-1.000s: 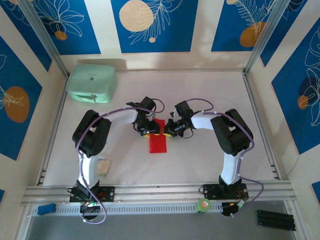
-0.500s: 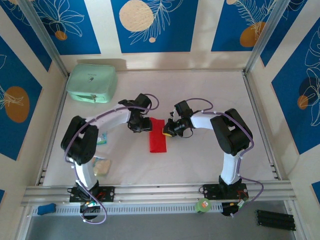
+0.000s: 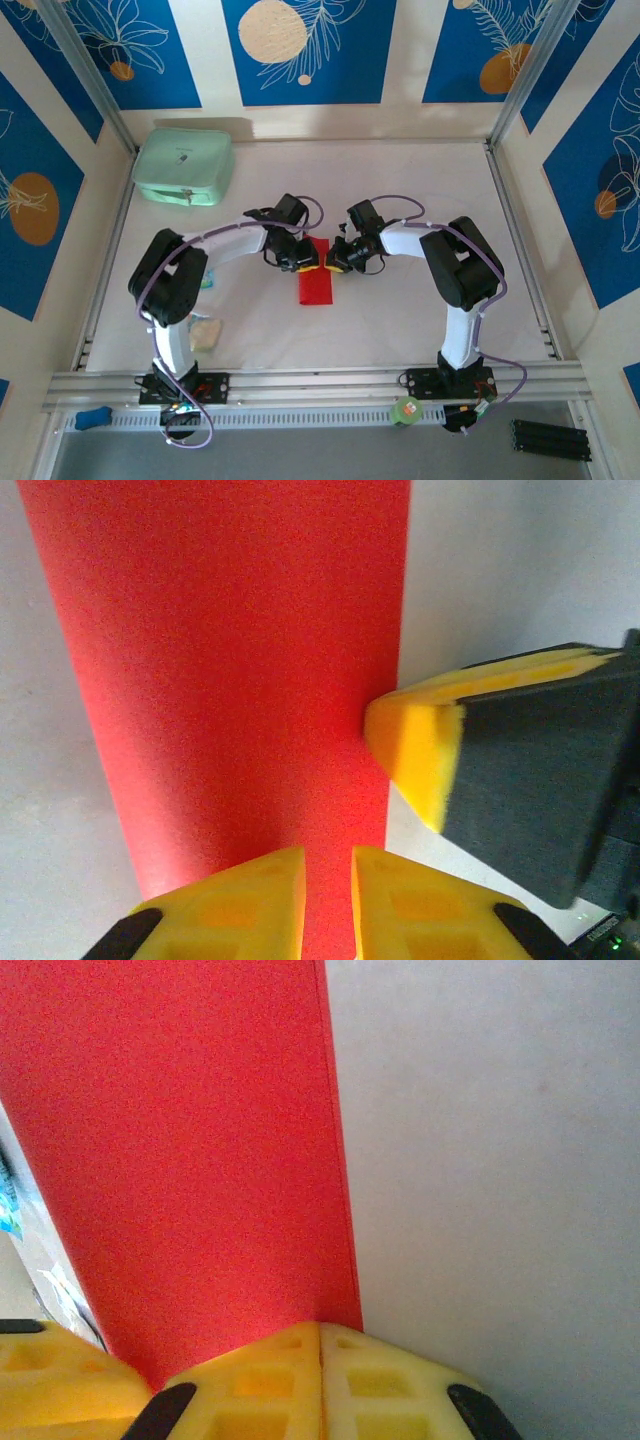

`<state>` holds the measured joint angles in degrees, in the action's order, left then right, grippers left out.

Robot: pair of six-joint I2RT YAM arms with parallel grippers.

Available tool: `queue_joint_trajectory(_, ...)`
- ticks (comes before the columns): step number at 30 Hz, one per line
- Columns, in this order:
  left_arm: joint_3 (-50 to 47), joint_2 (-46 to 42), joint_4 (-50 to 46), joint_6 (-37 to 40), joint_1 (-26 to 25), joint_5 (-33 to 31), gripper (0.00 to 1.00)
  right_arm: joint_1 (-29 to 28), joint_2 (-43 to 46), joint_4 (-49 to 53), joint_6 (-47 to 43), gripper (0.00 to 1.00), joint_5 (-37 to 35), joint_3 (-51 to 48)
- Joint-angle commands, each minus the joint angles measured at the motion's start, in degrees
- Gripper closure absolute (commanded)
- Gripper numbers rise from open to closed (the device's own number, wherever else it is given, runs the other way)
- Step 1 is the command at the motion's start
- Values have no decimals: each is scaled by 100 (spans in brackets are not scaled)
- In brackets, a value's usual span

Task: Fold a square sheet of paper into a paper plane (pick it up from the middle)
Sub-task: First fold the square sheet of paper in half at the center of the table.

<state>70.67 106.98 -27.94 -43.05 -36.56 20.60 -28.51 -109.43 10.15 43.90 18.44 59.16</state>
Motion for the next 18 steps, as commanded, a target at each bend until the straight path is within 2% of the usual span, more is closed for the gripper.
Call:
queue_joint_trajectory(1,-19,120,-142,13,-22,94,80,-31,-307,479,-48,93,-421,-60)
queue_joint_trajectory(6,56,244,-501,230,-24,-263,81,-34,-322,488,-53,93,-436,-54)
queue_joint_trajectory(18,61,367,-745,470,-8,-538,82,-32,-367,525,-52,93,-501,-44)
